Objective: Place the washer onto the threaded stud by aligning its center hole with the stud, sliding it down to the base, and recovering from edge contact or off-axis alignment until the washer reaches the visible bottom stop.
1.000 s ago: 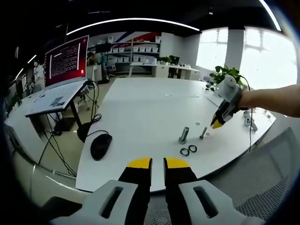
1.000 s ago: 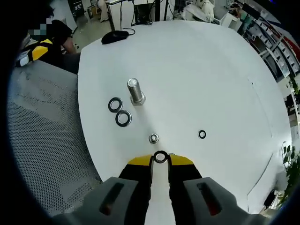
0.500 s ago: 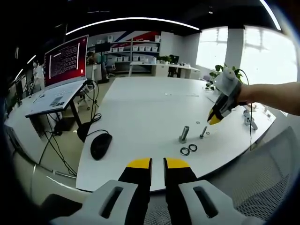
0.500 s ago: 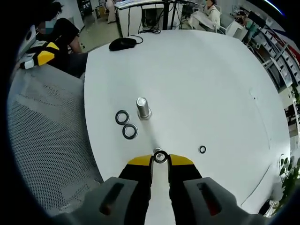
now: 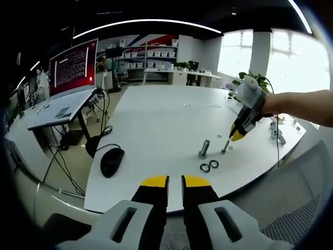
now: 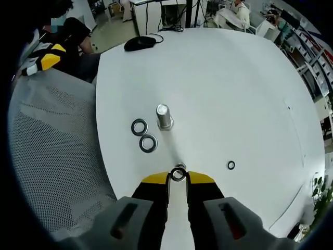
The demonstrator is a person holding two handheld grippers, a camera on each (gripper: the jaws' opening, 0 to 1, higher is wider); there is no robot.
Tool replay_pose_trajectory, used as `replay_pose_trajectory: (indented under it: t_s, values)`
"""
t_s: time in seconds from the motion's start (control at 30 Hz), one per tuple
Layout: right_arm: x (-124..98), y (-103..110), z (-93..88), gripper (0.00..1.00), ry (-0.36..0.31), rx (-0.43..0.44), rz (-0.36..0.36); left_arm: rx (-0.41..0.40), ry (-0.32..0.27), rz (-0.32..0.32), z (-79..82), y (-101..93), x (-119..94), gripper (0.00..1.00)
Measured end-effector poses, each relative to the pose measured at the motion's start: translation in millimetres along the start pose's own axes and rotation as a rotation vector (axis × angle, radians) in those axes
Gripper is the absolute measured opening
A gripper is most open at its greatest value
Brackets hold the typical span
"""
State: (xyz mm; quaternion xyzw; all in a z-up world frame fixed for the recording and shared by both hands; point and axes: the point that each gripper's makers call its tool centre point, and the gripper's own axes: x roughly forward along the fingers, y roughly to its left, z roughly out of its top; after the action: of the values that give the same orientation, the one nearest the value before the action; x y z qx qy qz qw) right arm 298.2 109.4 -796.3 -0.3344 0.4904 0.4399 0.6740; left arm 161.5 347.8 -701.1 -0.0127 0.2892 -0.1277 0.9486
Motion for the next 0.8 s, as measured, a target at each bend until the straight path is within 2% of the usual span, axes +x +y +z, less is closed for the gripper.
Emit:
replay_pose_trajectory:
  t_s: [0.43,0.8]
  values:
    - [7,-4,-5.5,0.14,0.019,0.005,-0.004,-0.001,-0.004,0.001,0.9,0.2,0,0.07]
    - [13,-4,-3.4,0.14,0.021,0.009,0.007,-0.002,-0.005,0.003,1.1,0.8,0,0.07]
